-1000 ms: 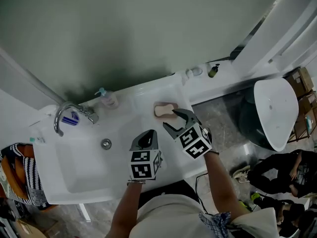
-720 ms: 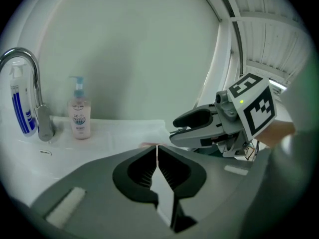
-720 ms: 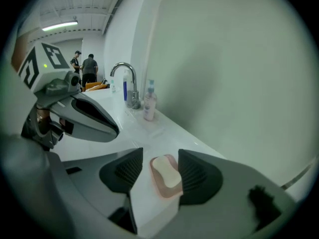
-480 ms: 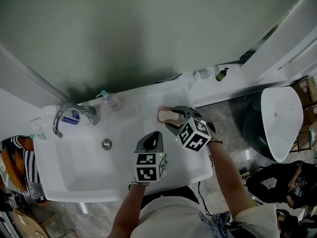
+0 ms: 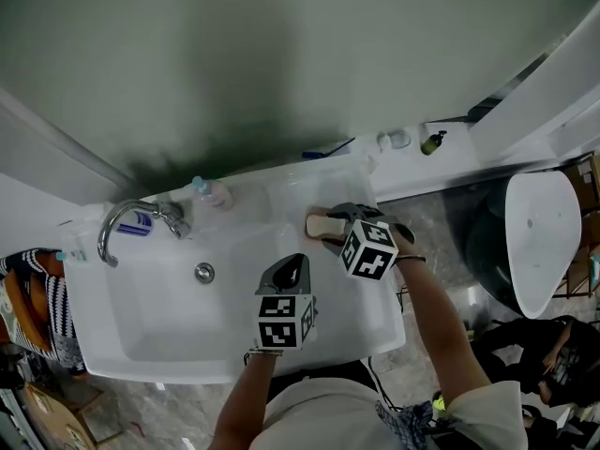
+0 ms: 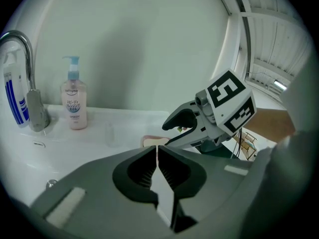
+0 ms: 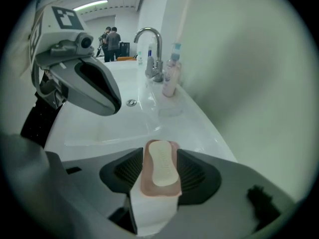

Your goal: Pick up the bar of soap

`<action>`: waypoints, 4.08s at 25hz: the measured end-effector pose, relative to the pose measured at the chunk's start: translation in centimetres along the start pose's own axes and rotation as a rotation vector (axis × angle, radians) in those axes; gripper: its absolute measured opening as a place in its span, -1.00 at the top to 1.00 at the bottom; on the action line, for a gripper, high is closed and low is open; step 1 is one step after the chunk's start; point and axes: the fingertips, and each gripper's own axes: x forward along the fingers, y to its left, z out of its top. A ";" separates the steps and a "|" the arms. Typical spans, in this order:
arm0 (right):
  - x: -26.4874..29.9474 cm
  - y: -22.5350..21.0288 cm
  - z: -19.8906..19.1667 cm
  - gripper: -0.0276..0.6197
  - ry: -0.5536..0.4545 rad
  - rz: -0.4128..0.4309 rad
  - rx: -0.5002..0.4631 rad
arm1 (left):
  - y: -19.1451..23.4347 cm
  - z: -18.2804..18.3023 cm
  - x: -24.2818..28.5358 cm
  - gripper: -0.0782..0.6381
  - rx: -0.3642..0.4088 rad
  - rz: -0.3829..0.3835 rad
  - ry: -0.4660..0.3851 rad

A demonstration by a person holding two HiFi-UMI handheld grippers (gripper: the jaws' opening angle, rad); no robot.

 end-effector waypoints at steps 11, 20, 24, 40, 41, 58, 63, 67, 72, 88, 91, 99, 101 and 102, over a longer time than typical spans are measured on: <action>2.6 0.2 -1.9 0.25 0.049 0.103 -0.061 | 0.0 -0.3 1.4 0.73 -0.006 -0.014 0.028; 4.2 0.2 -2.1 0.25 0.064 0.181 -0.073 | 0.7 -0.4 2.1 0.73 -0.016 -0.004 0.042; 5.0 0.3 -2.6 0.25 0.087 0.197 -0.082 | 0.5 -0.8 2.4 0.72 -0.015 -0.011 0.061; 6.3 0.2 -2.7 0.25 0.124 0.260 -0.059 | 0.8 -1.1 3.1 0.68 -0.016 -0.012 0.080; 6.4 0.2 -2.6 0.25 0.123 0.256 -0.049 | 0.8 -1.3 3.2 0.68 -0.014 -0.013 0.086; 6.3 0.2 -2.7 0.25 0.118 0.263 -0.034 | 0.9 -2.1 3.4 0.68 -0.014 -0.009 0.123; 6.3 0.2 -2.7 0.25 0.096 0.250 0.014 | 0.5 -1.8 3.1 0.68 -0.017 -0.018 0.115; 6.3 -0.1 -2.5 0.25 0.067 0.238 0.071 | 0.2 -1.8 2.9 0.68 -0.006 -0.021 0.113; 6.2 -0.2 -2.5 0.25 0.054 0.216 0.078 | 0.1 -2.0 2.4 0.68 0.013 -0.025 0.125; 4.8 -0.6 -2.3 0.26 -0.002 0.132 0.100 | 0.0 -1.5 1.6 0.68 0.040 -0.011 0.100; 4.6 -0.2 -2.6 0.27 0.006 0.126 0.092 | -0.4 -1.5 1.3 0.68 0.046 -0.013 0.095; 4.8 0.1 -3.1 0.27 0.030 0.145 0.090 | 0.0 -1.3 1.1 0.68 0.035 -0.001 0.089; 4.8 0.1 -3.2 0.27 0.040 0.148 0.085 | 0.0 -1.2 1.1 0.68 0.034 0.001 0.086; 4.9 0.1 -3.3 0.27 0.048 0.149 0.080 | 0.1 -1.1 1.1 0.68 0.034 0.001 0.084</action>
